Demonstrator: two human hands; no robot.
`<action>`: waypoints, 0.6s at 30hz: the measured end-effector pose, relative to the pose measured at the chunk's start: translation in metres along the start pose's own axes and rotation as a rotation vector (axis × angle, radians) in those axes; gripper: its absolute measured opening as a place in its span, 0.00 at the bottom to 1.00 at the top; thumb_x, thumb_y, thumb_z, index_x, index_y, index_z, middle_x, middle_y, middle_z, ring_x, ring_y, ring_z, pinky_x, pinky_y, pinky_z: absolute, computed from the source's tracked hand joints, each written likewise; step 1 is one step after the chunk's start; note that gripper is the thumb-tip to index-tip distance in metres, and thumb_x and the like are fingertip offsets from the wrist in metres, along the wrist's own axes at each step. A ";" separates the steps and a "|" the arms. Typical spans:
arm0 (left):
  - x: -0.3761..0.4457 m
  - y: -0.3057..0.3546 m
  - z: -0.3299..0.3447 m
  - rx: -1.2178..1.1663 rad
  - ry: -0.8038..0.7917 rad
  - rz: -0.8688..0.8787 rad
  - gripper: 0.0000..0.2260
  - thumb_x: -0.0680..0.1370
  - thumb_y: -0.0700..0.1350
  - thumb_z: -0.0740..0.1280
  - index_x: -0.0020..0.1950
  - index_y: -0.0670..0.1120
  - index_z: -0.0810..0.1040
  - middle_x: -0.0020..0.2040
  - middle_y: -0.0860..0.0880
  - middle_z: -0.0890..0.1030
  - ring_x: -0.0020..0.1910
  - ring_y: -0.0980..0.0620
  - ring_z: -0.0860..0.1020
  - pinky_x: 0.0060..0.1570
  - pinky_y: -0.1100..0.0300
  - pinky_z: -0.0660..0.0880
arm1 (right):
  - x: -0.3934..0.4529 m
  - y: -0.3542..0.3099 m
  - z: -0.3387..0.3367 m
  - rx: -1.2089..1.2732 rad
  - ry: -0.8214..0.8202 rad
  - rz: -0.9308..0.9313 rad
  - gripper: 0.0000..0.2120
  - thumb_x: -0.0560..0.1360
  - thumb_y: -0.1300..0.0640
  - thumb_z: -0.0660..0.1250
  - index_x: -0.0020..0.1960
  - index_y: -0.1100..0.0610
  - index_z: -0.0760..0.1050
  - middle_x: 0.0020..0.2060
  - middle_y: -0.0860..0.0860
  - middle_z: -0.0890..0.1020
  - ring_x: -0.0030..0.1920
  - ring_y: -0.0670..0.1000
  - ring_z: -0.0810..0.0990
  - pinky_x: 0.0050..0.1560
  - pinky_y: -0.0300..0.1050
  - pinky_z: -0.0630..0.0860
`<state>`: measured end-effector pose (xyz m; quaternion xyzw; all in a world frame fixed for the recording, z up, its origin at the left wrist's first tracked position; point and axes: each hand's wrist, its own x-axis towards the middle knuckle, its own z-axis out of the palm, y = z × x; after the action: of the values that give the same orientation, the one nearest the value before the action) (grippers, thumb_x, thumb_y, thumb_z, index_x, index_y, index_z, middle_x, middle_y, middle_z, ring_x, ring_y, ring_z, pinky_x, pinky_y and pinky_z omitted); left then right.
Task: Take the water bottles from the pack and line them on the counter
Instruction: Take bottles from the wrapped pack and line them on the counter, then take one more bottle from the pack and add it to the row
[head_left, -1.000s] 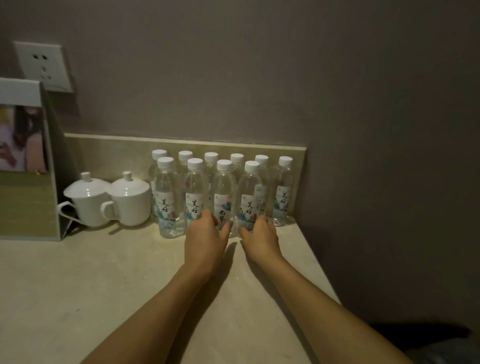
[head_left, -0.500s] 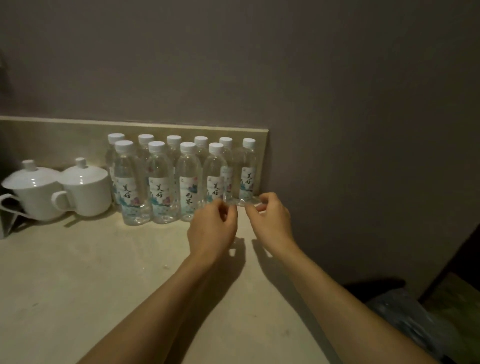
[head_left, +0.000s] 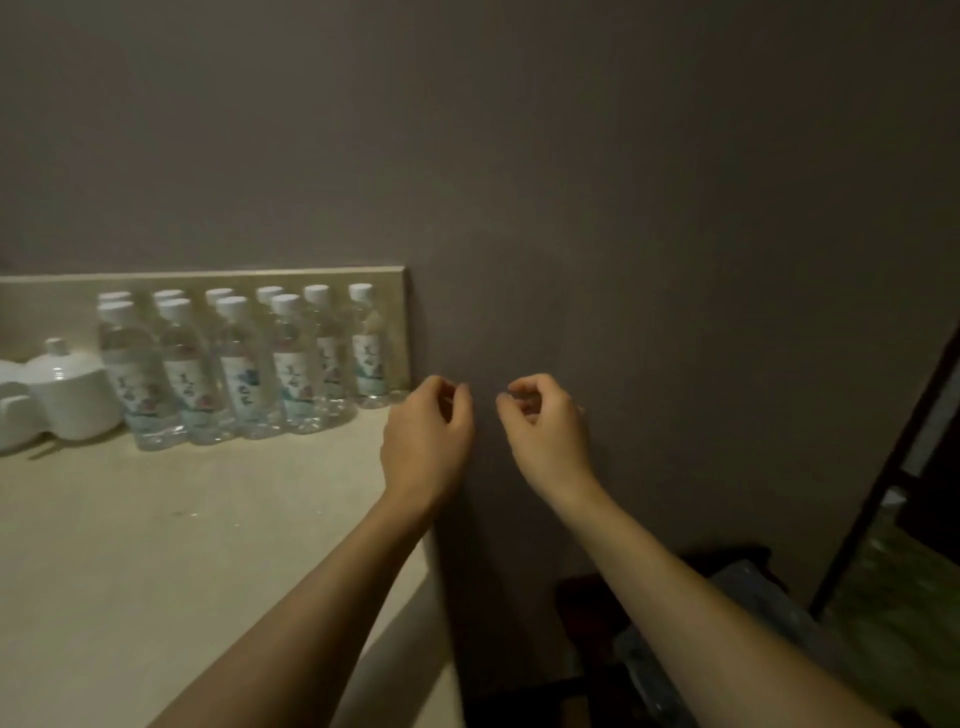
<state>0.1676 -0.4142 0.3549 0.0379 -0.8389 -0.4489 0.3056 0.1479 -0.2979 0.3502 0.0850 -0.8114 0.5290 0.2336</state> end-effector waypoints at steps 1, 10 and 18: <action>-0.007 0.012 0.015 -0.016 -0.013 0.011 0.11 0.80 0.52 0.61 0.43 0.50 0.77 0.36 0.50 0.83 0.37 0.50 0.82 0.43 0.46 0.81 | -0.002 0.010 -0.018 0.013 0.038 -0.014 0.06 0.77 0.53 0.67 0.53 0.52 0.77 0.40 0.43 0.79 0.40 0.42 0.78 0.41 0.34 0.74; -0.070 0.095 0.167 -0.091 -0.303 0.036 0.11 0.80 0.54 0.61 0.48 0.49 0.78 0.40 0.50 0.84 0.41 0.48 0.84 0.47 0.47 0.82 | -0.024 0.129 -0.159 -0.017 0.175 0.147 0.05 0.78 0.59 0.65 0.52 0.53 0.76 0.42 0.47 0.82 0.44 0.49 0.81 0.46 0.46 0.79; -0.100 0.090 0.320 -0.051 -0.652 -0.079 0.12 0.79 0.54 0.61 0.44 0.48 0.79 0.40 0.48 0.84 0.41 0.47 0.83 0.48 0.47 0.81 | -0.020 0.263 -0.240 -0.068 0.249 0.463 0.06 0.78 0.57 0.64 0.47 0.46 0.73 0.42 0.46 0.81 0.44 0.47 0.81 0.42 0.41 0.78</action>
<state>0.0923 -0.0931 0.2459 -0.0830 -0.8788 -0.4698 0.0043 0.1334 0.0272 0.2045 -0.1765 -0.7916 0.5472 0.2069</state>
